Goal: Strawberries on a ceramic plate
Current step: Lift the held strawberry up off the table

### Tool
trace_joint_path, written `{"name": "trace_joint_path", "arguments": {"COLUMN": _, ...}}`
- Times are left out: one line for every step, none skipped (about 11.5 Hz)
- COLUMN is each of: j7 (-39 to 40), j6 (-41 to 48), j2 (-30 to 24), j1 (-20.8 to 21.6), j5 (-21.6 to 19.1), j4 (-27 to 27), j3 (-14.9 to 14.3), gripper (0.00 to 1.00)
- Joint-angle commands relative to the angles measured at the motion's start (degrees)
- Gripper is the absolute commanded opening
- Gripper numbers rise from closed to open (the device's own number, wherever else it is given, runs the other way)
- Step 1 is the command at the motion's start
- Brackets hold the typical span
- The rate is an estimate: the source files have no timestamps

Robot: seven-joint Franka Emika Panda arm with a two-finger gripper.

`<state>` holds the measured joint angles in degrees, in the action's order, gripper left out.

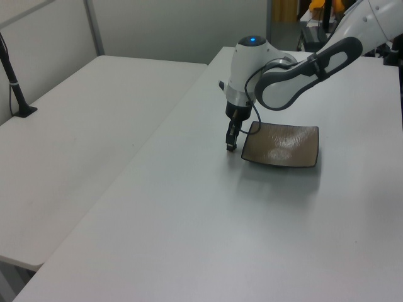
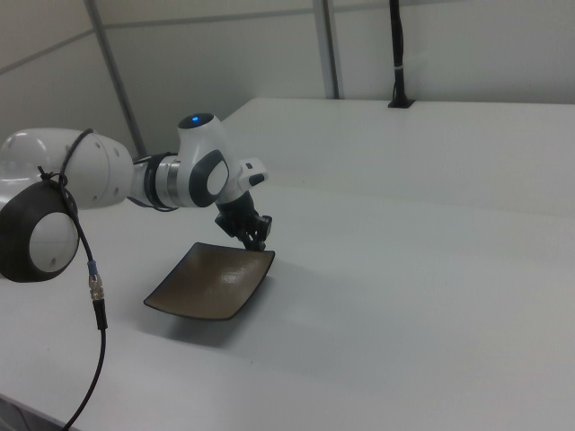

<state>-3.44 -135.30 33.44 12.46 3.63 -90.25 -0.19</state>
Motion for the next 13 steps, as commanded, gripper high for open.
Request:
{"name": "trace_joint_path", "arguments": {"j7": -0.2, "j6": -0.1, "j2": -4.2, "j1": 0.4, "j5": 0.0, "j4": -0.7, "j3": -0.2, "gripper": 0.02}}
{"name": "trace_joint_path", "arguments": {"j7": -0.3, "j6": 0.1, "j2": -6.0, "j1": 0.2, "j5": -0.3, "j4": -0.7, "j3": -0.2, "gripper": 0.02}}
{"name": "trace_joint_path", "arguments": {"j7": -0.7, "j6": 0.3, "j2": -8.2, "j1": 0.0, "j5": -0.5, "j4": -1.0, "j3": -0.2, "gripper": 0.02}}
{"name": "trace_joint_path", "arguments": {"j7": -1.9, "j6": 0.4, "j2": -10.4, "j1": 0.0, "j5": -1.2, "j4": -1.2, "j3": -0.2, "gripper": 0.02}}
{"name": "trace_joint_path", "arguments": {"j7": -2.7, "j6": 3.2, "j2": -12.5, "j1": -0.1, "j5": -1.7, "j4": -1.2, "j3": -0.2, "gripper": 0.02}}
{"name": "trace_joint_path", "arguments": {"j7": -2.5, "j6": 7.1, "j2": -14.8, "j1": -0.3, "j5": -1.8, "j4": -1.1, "j3": -0.2, "gripper": 0.02}}
{"name": "trace_joint_path", "arguments": {"j7": -2.3, "j6": 11.3, "j2": -17.4, "j1": -0.3, "j5": -1.9, "j4": -1.3, "j3": -0.2, "gripper": 0.02}}
{"name": "trace_joint_path", "arguments": {"j7": -2.0, "j6": 16.2, "j2": -19.4, "j1": -0.4, "j5": -1.9, "j4": -1.6, "j3": -0.2, "gripper": 0.02}}
{"name": "trace_joint_path", "arguments": {"j7": -1.2, "j6": 20.1, "j2": -21.3, "j1": -0.3, "j5": -1.9, "j4": -1.7, "j3": -0.2, "gripper": 0.03}}
{"name": "trace_joint_path", "arguments": {"j7": -0.3, "j6": 23.4, "j2": -23.0, "j1": -0.3, "j5": -1.9, "j4": -1.9, "j3": -0.2, "gripper": 0.03}}
{"name": "trace_joint_path", "arguments": {"j7": 2.0, "j6": 26.1, "j2": -24.7, "j1": -0.4, "j5": -1.9, "j4": -2.9, "j3": -0.2, "gripper": 0.03}}
{"name": "trace_joint_path", "arguments": {"j7": 4.1, "j6": 28.5, "j2": -26.3, "j1": -0.4, "j5": -2.0, "j4": -4.2, "j3": -0.2, "gripper": 0.03}}
{"name": "trace_joint_path", "arguments": {"j7": 5.2, "j6": 30.6, "j2": -27.5, "j1": -0.6, "j5": -2.0, "j4": -5.7, "j3": -0.2, "gripper": 0.03}}
